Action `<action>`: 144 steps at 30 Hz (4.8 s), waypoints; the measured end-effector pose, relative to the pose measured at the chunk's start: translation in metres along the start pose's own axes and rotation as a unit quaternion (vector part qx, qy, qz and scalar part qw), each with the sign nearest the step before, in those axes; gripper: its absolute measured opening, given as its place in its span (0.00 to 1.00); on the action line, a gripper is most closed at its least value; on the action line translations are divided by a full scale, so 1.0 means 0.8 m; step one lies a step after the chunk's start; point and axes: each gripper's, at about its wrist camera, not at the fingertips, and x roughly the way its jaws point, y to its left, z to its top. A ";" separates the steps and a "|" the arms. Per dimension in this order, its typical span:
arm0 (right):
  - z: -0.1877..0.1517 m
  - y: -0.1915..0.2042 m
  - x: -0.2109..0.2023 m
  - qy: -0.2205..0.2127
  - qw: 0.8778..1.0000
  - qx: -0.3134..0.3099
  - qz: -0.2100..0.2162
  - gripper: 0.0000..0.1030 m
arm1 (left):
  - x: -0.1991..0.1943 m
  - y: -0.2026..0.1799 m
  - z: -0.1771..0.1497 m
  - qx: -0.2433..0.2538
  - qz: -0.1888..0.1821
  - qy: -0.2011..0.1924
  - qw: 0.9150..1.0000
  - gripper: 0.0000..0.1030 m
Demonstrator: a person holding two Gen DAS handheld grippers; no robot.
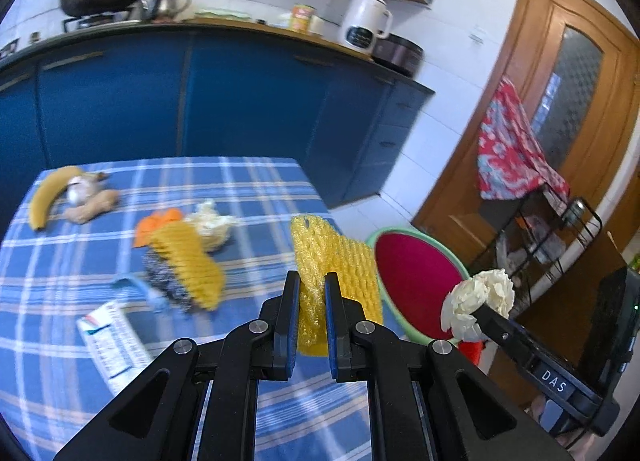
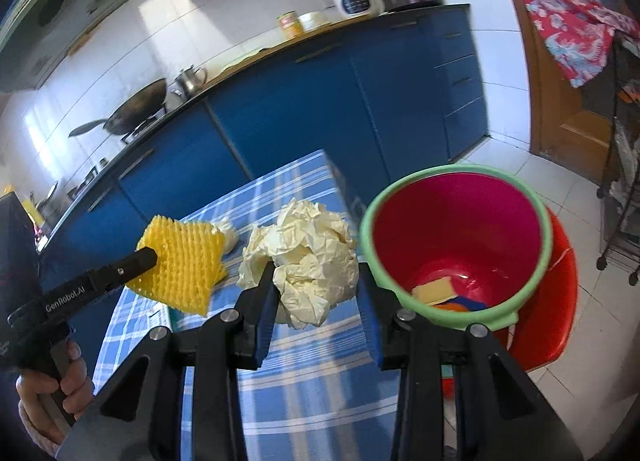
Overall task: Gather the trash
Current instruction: 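Carry the foam net and crumpled paper over the red bucket with both tools, then open both tools to drop the net and paper into the bucket, then move both tools back over the table toward the remaining trash, then grasp the white medicine box with the left tool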
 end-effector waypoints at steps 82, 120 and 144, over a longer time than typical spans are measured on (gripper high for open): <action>0.001 -0.019 -0.008 0.023 0.999 -0.035 -0.008 0.67 | 0.004 0.021 -0.011 -0.044 0.096 0.028 0.994 0.44; -0.030 0.067 0.029 0.079 0.994 -0.071 0.022 0.67 | -0.006 0.170 -0.076 -0.147 0.183 0.065 0.970 0.68; -0.028 0.137 0.101 0.127 0.984 -0.118 0.029 0.67 | 0.010 0.202 -0.063 -0.142 0.166 0.041 0.975 0.57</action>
